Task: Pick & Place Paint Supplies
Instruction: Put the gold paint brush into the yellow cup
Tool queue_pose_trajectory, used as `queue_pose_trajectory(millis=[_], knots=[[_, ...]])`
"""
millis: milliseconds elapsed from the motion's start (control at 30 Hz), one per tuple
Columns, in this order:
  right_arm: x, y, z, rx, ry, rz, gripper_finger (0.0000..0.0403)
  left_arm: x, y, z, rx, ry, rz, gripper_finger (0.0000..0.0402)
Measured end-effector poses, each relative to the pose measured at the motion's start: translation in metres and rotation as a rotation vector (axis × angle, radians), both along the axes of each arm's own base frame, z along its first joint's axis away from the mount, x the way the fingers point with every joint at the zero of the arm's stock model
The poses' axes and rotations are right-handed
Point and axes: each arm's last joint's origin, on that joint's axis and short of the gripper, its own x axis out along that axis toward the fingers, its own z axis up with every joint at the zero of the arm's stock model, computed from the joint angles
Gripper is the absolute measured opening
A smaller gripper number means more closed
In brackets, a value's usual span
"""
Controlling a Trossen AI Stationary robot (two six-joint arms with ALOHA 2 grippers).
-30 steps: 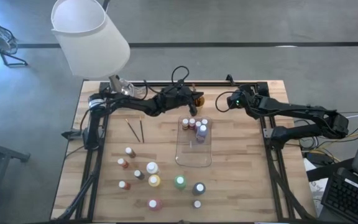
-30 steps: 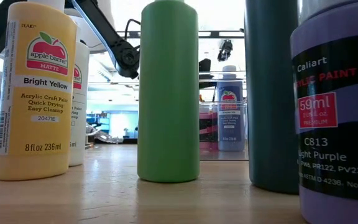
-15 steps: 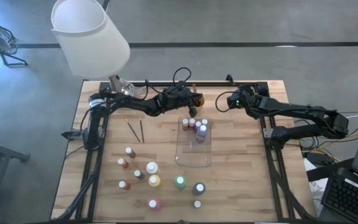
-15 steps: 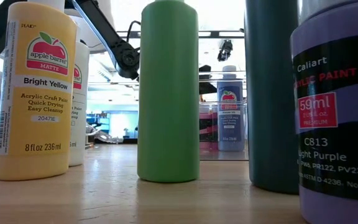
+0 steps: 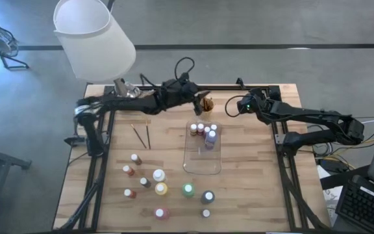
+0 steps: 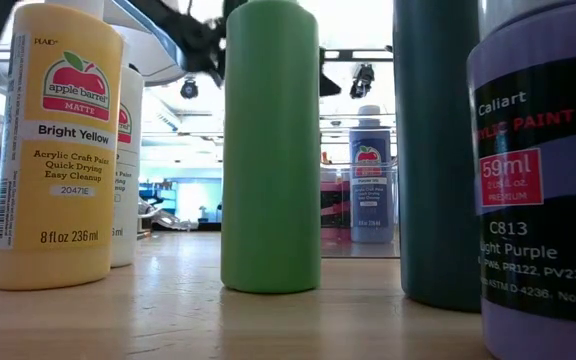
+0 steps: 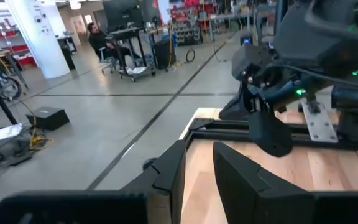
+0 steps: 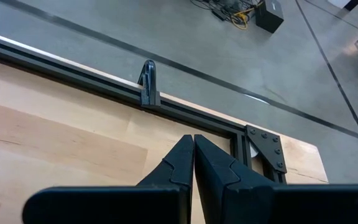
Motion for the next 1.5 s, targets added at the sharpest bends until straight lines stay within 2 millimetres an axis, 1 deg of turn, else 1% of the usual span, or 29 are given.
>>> queue_pose_trajectory(millis=[133,233,300,433,533,700,800,1000,1133,1333,1500], knots=[[0.000,0.000,0.000,0.000,0.000,0.000,0.0008,-0.026,-0.010,0.032,0.002,0.041,0.007,0.0089],[0.000,0.000,0.000,0.000,-0.001,0.000,0.0008,-0.048,-0.018,0.055,-0.019,0.060,0.057,0.0087],[0.000,0.000,0.000,-0.001,-0.004,-0.002,0.0008,-0.062,-0.025,0.066,-0.034,0.076,0.099,0.0086],[0.000,0.000,0.000,-0.003,-0.008,-0.001,0.0008,-0.088,-0.039,0.079,-0.105,0.116,0.245,0.0085],[0.001,-0.001,0.001,-0.008,-0.018,-0.001,0.0008,-0.106,-0.047,0.078,-0.218,0.151,0.417,0.0085],[0.002,-0.001,0.001,-0.013,-0.028,-0.001,0.0008,-0.128,-0.056,0.056,-0.413,0.279,0.647,0.0085],[0.002,-0.001,0.001,-0.013,-0.029,-0.001,0.0008,-0.134,-0.057,0.038,-0.525,0.327,0.739,0.0085],[0.003,-0.001,0.001,0.005,-0.046,0.014,0.0008,-0.136,-0.056,-0.001,-0.609,0.369,0.835,0.0085],[0.003,-0.001,0.001,0.003,-0.051,0.015,0.0008,-0.140,-0.050,-0.024,-0.648,0.390,0.907,0.0085],[0.003,-0.001,0.001,0.002,-0.053,0.015,0.0008,-0.150,-0.044,-0.050,-0.759,0.419,0.983,0.0085],[0.003,-0.001,0.002,0.001,-0.055,0.015,0.0008,-0.163,-0.040,-0.064,-0.822,0.473,1.059,0.0090]])
